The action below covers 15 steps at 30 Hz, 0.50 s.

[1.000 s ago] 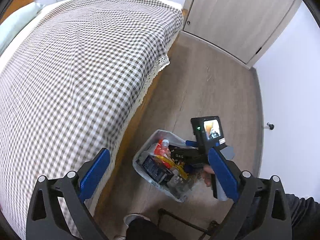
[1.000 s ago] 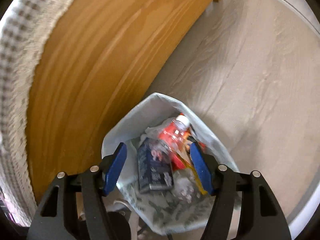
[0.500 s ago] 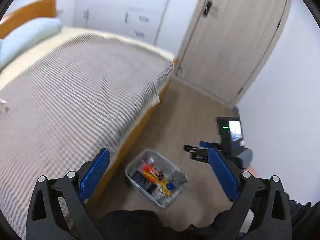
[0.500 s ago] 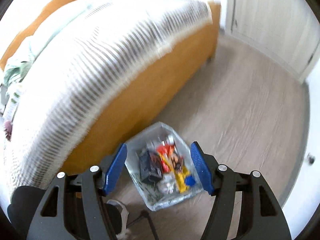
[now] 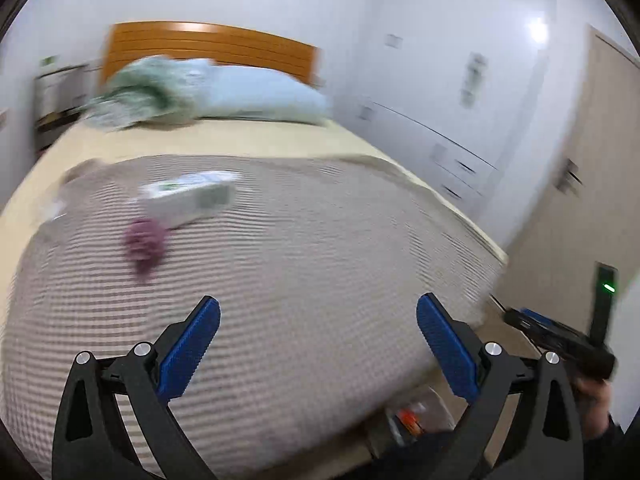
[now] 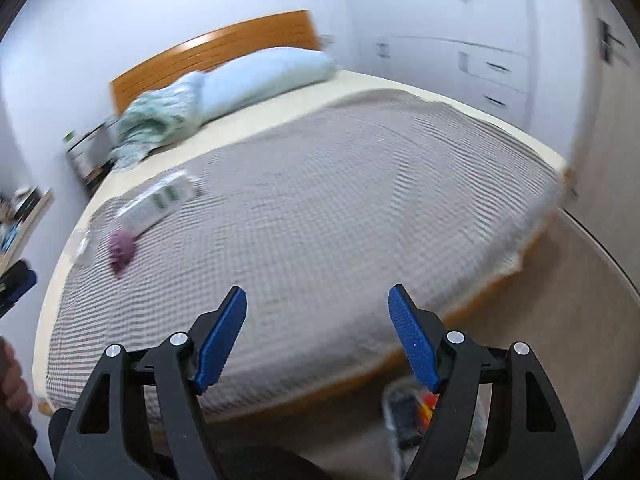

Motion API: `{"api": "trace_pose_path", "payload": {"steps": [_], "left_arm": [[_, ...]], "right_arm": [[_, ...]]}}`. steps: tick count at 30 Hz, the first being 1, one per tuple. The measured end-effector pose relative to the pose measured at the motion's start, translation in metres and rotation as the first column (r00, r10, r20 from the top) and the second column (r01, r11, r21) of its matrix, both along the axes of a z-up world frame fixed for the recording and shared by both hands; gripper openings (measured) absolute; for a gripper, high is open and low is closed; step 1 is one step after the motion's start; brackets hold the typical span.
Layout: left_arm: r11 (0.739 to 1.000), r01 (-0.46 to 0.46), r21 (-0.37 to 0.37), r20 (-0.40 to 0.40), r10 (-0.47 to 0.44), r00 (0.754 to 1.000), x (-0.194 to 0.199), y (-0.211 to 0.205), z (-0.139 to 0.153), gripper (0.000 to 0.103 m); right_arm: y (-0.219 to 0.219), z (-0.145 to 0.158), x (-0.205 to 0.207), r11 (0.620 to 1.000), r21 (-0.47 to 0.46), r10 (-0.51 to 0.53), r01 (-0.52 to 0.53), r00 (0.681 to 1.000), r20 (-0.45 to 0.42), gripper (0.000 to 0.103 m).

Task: Collect trash
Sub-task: 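Move both tools back over the bed toward the remaining trash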

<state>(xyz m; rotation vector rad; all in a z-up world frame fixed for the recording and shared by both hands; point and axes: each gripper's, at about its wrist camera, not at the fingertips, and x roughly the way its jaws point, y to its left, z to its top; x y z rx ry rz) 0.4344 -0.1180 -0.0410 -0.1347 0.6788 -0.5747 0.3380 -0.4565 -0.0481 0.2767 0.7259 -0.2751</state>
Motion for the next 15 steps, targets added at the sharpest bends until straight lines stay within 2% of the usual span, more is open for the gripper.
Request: {"api": "trace_pose_path", "payload": {"steps": [2,4,7,11,15], "left_arm": [[0.996,-0.090,-0.020,-0.032,0.089,0.995,0.019,0.028,-0.012,0.096],[0.982,-0.184,-0.050,-0.092,0.179,0.980,0.041,0.055,-0.031,0.096],[0.959,-0.273,-0.071,-0.140,0.261,0.955,0.066,0.091,-0.053,0.096],[0.948,-0.317,-0.037,-0.148,0.309,0.940,0.092,0.129,-0.069,0.096],[0.949,-0.314,-0.020,-0.115,0.309,0.944,0.127,0.161,-0.075,0.096]], "right_arm": [[0.024,0.000,0.025,0.998,-0.007,0.060,-0.060,0.998,0.002,0.071],[0.051,-0.002,0.050,0.992,-0.015,0.126,-0.126,0.992,-0.009,0.070],[0.089,-0.003,0.085,0.974,-0.042,0.222,-0.223,0.975,-0.030,0.070],[0.128,-0.005,0.130,0.944,-0.060,0.323,-0.326,0.945,-0.053,0.070],[0.153,-0.005,0.176,0.918,-0.059,0.387,-0.392,0.919,-0.081,0.070]]}}
